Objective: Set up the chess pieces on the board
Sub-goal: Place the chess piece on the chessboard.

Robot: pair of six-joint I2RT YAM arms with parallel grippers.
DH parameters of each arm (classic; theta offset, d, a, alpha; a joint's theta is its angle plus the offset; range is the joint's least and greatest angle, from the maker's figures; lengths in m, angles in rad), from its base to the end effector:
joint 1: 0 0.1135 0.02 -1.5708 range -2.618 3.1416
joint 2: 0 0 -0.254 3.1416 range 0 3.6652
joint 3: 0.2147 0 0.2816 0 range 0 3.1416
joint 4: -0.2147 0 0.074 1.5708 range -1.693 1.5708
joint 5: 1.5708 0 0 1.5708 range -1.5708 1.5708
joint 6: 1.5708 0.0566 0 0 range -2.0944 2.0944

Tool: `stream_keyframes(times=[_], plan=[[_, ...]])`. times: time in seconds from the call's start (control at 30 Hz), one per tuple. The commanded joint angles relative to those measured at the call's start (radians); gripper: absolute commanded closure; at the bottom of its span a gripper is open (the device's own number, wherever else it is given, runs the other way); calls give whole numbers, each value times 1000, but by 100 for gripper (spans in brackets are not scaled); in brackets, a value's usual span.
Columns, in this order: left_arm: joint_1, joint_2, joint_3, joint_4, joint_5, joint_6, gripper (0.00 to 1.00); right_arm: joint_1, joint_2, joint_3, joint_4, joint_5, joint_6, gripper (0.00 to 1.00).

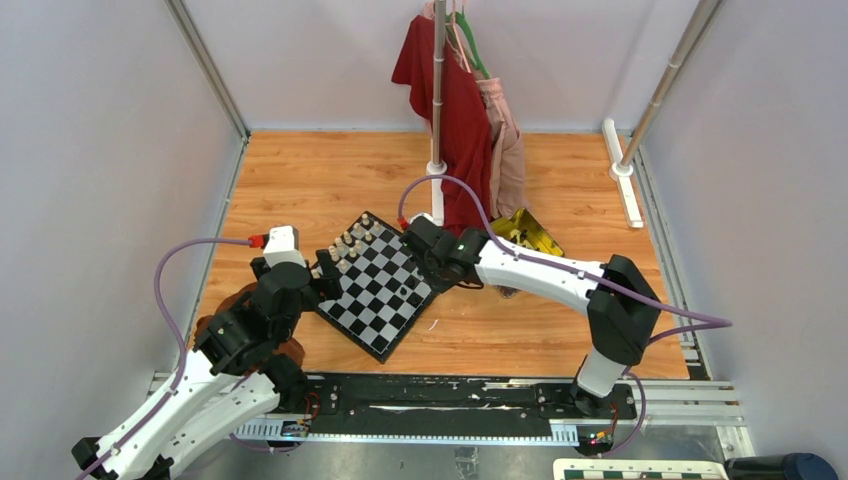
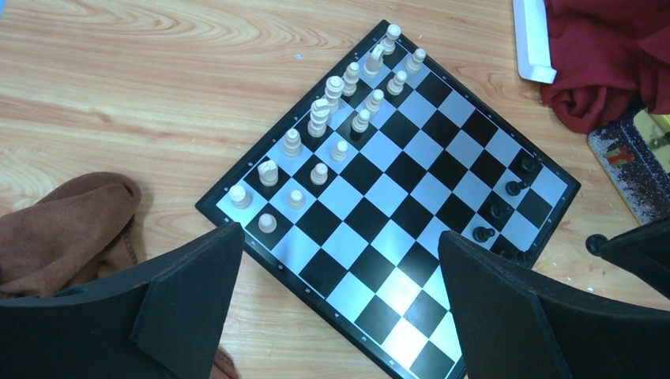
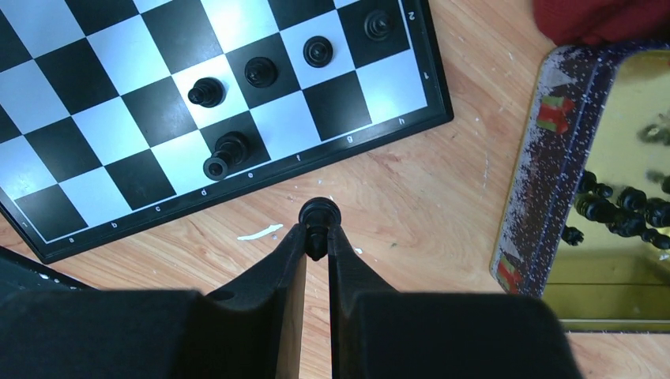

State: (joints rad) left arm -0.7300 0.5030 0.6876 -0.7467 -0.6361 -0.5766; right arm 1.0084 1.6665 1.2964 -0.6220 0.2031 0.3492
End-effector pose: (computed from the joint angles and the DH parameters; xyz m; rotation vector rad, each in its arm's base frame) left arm 0.1402 -0.0803 0.2817 -0.2075 2.0062 -0.1470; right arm 0.2194 0.3266 0.2144 -0.7533 2.4417 0.2748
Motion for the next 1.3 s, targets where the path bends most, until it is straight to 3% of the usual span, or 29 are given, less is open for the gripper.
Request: stream_keyframes(times=[0.0,0.53,1.27], plan=[[-12,-9,-8,-5,-27,-10,0,18,46,57,-25,-24,-31,100],[-12,-8,-11,-5,-31,-11,0,21,208,150,-22,-43,-73,100],[-14,-6,-11,-2,-32,-11,0,-5,281,177,-10,-78,-84,100]])
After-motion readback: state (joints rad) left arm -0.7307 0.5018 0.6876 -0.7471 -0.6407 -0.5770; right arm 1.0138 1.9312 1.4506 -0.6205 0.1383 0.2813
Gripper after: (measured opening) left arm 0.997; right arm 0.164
